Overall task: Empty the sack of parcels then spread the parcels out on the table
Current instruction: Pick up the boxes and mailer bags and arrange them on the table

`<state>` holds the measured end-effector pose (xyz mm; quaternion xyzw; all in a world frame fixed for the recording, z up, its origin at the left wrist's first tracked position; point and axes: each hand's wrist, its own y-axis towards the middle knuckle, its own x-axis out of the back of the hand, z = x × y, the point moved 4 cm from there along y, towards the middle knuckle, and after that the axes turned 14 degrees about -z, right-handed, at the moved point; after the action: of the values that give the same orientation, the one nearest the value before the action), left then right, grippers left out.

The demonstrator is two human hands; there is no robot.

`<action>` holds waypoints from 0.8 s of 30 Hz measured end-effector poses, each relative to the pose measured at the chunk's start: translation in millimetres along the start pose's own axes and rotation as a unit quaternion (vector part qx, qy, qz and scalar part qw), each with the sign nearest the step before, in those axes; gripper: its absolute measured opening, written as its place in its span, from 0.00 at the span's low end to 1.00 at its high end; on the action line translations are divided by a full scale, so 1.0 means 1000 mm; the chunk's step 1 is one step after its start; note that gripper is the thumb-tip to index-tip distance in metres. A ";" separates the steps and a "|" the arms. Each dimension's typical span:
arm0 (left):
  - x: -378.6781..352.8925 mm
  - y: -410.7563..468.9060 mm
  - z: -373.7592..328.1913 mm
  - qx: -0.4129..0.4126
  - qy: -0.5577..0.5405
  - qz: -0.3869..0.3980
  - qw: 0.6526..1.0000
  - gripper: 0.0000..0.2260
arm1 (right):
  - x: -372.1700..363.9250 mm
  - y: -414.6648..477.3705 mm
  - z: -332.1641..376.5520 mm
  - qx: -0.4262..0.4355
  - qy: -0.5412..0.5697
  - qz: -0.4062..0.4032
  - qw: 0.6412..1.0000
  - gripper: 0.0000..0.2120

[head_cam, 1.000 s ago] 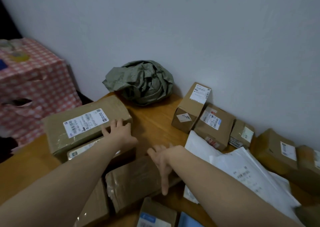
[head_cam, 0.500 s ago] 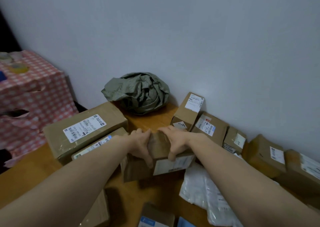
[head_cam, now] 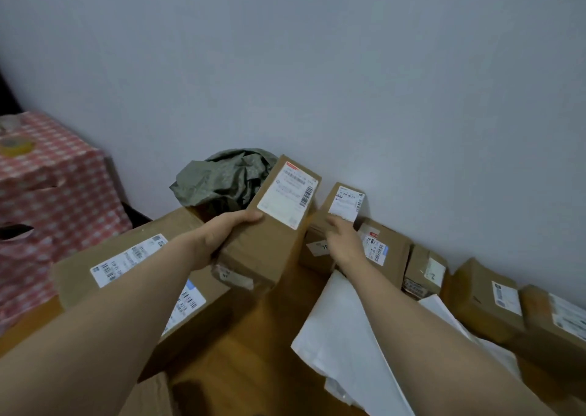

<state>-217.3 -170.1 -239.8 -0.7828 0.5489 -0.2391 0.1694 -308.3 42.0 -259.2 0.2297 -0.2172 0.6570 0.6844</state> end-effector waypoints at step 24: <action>-0.106 0.165 -0.034 -0.106 0.238 -0.144 0.955 0.26 | -0.028 0.058 -0.073 0.223 -0.236 -0.017 0.946 0.23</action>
<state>-394.1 -126.9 -318.5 -0.7875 0.4773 -0.3803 -0.0863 -368.2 65.1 -333.1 0.5284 -0.2164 0.6038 0.5562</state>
